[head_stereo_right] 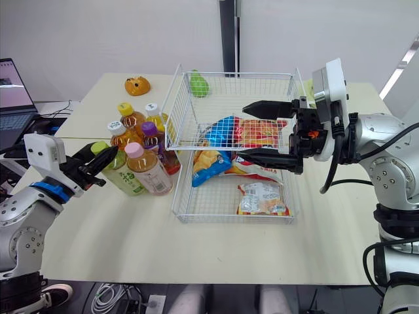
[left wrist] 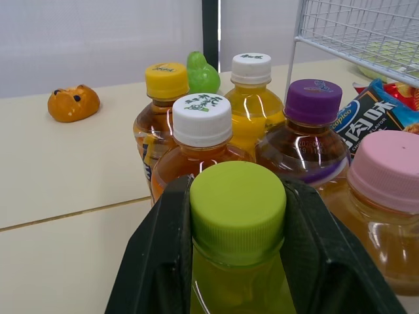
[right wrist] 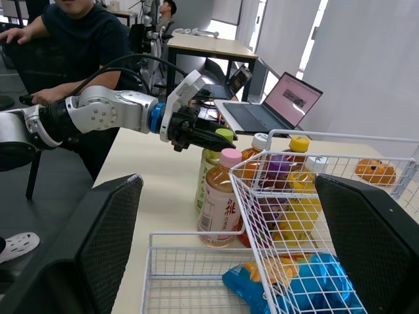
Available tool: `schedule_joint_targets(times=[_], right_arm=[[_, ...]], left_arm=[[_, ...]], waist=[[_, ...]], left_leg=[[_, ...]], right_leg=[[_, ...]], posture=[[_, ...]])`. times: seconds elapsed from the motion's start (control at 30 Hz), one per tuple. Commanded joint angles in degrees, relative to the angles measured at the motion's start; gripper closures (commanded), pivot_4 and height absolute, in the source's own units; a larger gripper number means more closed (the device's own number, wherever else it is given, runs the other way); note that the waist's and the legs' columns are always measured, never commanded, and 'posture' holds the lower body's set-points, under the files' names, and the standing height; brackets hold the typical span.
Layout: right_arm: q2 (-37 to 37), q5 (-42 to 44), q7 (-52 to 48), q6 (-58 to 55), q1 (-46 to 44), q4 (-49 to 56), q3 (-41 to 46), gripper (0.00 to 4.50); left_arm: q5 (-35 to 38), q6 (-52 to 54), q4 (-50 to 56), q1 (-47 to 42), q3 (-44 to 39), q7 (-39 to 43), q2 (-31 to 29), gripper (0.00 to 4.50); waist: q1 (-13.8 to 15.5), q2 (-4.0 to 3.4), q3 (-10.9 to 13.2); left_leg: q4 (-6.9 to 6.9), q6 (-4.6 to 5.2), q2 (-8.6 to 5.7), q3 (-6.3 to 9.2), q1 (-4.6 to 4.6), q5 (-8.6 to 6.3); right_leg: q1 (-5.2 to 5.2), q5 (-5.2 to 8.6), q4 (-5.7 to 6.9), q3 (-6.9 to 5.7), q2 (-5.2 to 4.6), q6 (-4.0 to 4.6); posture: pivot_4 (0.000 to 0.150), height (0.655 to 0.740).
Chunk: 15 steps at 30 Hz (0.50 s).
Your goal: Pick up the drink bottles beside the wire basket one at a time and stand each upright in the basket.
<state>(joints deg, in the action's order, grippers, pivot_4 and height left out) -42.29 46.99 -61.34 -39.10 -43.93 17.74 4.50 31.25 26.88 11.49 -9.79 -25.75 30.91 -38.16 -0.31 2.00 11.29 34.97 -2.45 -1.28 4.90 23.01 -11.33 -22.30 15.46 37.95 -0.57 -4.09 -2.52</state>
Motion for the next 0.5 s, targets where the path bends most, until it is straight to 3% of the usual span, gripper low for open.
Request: schedule_joint_targets(times=[0.03, 0.27, 0.5], right_arm=[[-0.46, 1.17, 0.02, 0.5, -0.71, 1.7, 1.94, 0.0], [-0.53, 1.11, -0.17, 0.59, -0.82, 1.34, 1.66, 0.0], [-0.13, 0.71, -0.51, 1.15, -0.71, 1.06, 1.22, 0.0]], left_arm=[[-0.39, -0.45, 0.62, 0.17, -0.49, 0.27, -0.65, 3.13], [2.33, 0.67, 2.54, -0.29, -2.29, 1.28, -1.46, 3.13], [9.04, 4.94, 3.02, 0.63, -9.25, 7.66, -7.77, 3.13]], waist=[[0.0, 0.0, 0.0], [0.0, 0.0, 0.0], [-0.14, 0.09, 0.07]], left_leg=[[0.0, 0.0, 0.0, 0.0, 0.0, 0.0], [0.0, 0.0, 0.0, 0.0, 0.0, 0.0], [0.0, 0.0, 0.01, 0.03, 0.04, 0.0]], right_leg=[[0.0, 0.0, 0.0, 0.0, 0.0, 0.0], [0.0, 0.0, 0.0, 0.0, 0.0, 0.0], [-0.03, 0.0, 0.0, -0.03, 0.01, 0.0]], posture=[[0.15, 0.74], [0.15, 0.74], [0.15, 0.74]])
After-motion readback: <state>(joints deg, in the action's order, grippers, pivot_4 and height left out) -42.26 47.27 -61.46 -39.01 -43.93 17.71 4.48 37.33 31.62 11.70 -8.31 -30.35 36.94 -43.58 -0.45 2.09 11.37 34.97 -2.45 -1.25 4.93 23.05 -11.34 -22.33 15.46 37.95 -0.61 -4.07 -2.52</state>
